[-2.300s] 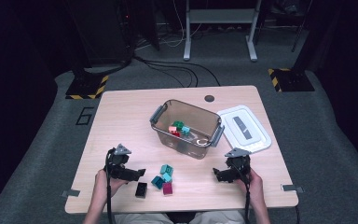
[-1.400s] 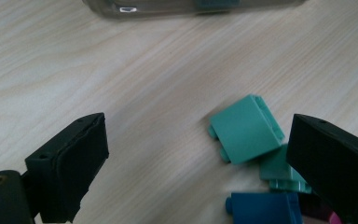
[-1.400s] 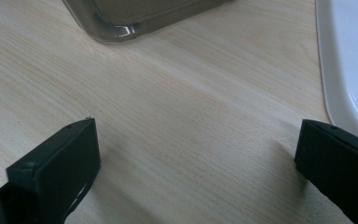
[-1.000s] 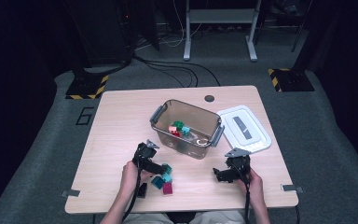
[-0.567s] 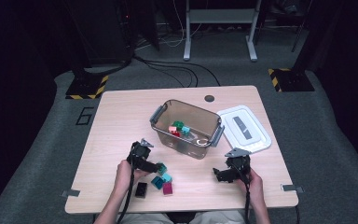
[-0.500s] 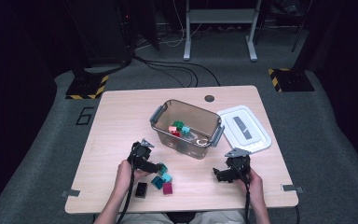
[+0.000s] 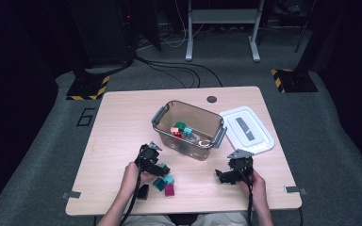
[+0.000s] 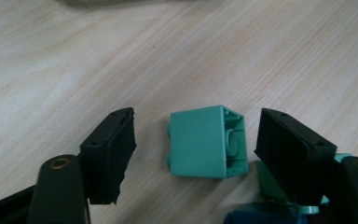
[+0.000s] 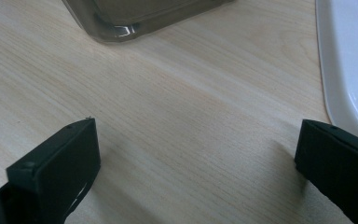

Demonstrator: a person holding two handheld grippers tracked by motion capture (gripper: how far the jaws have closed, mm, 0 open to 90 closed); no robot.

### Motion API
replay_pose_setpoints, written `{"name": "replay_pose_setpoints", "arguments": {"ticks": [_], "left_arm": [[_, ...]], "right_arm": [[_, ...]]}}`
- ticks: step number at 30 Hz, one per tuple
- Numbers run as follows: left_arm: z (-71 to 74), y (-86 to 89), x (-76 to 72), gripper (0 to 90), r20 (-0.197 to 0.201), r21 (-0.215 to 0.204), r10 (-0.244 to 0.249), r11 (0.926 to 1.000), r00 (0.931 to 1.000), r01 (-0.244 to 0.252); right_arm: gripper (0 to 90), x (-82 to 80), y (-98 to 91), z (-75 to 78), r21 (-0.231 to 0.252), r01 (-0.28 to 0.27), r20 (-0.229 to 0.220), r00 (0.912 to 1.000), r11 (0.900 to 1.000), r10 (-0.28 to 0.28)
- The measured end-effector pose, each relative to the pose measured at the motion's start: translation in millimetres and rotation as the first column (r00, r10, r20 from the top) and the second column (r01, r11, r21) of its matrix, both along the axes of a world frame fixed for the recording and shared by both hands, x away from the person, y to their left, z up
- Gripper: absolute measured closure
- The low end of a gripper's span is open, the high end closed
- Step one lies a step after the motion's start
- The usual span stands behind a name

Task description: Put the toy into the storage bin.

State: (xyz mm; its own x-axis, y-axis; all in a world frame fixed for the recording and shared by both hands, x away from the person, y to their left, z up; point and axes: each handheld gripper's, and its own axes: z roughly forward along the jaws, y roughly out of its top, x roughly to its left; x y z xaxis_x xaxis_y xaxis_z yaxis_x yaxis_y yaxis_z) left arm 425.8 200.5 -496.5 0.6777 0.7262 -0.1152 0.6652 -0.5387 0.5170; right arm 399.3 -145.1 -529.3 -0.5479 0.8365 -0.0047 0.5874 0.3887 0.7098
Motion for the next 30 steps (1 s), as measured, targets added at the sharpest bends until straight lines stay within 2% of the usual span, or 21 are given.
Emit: {"name": "replay_pose_setpoints", "arguments": {"ticks": [2,3,6,8,15,17,20,21,23,30], "left_arm": [[-2.7,-0.2,1.1,35.6,-0.005,0.014,0.007,0.9999,1.0,-0.007],[-3.2,0.2,0.7,37.6,0.008,0.008,0.018,0.9998,0.9998,-0.018],[-2.8,4.2,0.4,44.1,0.01,0.002,0.016,0.9999,0.9998,-0.016],[-2.7,7.2,0.0,52.6,0.006,-0.016,0.014,0.9998,0.9999,-0.014],[-2.4,14.1,1.2,53.6,-0.002,-0.03,0.021,0.9993,0.9998,-0.021],[1.1,17.1,1.1,56.9,0.016,-0.05,0.026,0.9984,0.9995,-0.025],[6.0,20.6,1.7,56.9,0.028,-0.049,0.042,0.998,0.9987,-0.041],[6.8,22.3,2.1,56.9,0.028,-0.038,0.037,0.9986,0.9989,-0.036],[7.7,24.6,1.7,56.9,0.024,-0.04,0.041,0.9984,0.9989,-0.04],[14.2,32.5,0.6,56.9,0.047,-0.053,0.063,0.9967,0.9969,-0.061]], "right_arm": [[0.0,0.0,0.0,0.0,0.0,0.0,0.0,1.0,1.0,0.0],[0.0,0.0,0.0,0.0,0.0,0.0,0.0,1.0,1.0,0.0],[0.0,0.0,0.0,0.0,0.0,0.0,0.0,1.0,1.0,0.0],[0.0,0.0,0.0,0.0,0.0,-0.001,0.0,1.0,1.0,0.001],[0.0,0.0,0.0,0.0,0.0,0.0,0.0,1.0,1.0,0.0],[0.0,0.0,0.0,0.0,0.0,0.0,0.0,1.0,1.0,0.0],[0.0,0.0,0.0,0.0,0.0,0.0,0.0,1.0,1.0,0.0],[0.0,0.0,0.0,0.0,0.0,0.0,0.0,1.0,1.0,0.0],[0.0,0.0,0.0,0.0,0.0,0.0,0.0,1.0,1.0,0.0],[0.0,0.0,0.0,0.0,0.0,0.0,0.0,1.0,1.0,0.0]]}}
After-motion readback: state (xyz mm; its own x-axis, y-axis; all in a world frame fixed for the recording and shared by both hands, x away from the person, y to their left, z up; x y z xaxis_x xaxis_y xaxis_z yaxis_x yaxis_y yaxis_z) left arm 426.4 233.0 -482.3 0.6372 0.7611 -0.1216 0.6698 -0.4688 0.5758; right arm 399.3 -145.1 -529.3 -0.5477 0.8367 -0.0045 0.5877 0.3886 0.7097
